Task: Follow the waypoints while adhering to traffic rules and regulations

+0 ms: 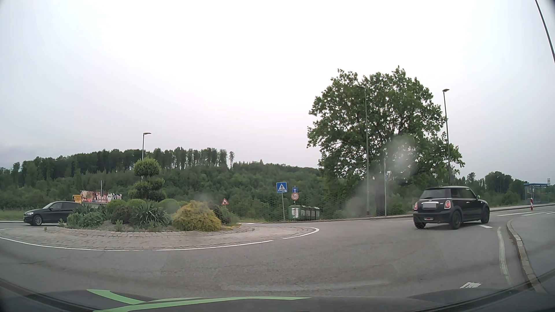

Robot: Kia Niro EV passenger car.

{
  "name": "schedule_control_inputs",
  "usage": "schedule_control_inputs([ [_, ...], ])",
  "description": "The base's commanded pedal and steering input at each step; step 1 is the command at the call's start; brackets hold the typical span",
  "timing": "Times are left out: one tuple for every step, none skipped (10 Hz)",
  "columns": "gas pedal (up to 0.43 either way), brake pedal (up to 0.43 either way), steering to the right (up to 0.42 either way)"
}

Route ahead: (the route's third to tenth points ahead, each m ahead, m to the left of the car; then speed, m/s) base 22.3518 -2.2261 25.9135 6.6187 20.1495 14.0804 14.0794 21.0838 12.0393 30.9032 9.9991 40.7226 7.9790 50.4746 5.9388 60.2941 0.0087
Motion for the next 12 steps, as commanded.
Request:
schedule_control_inputs([
  [0.0,0.152,0.08],
  [0.0,0.024,0.08],
  [0.0,0.0,0.08],
  [0.0,0.0,0.08],
  [0.0,0.0,0.08],
  [0.0,0.0,0.08],
  [0.0,0.0,0.08],
  [0.0,0.0,0.08],
  [0.0,0.0,0.08],
  [0.008,0.0,0.08],
  [0.039,0.0,0.08],
  [0.067,0.0,0.08],
])
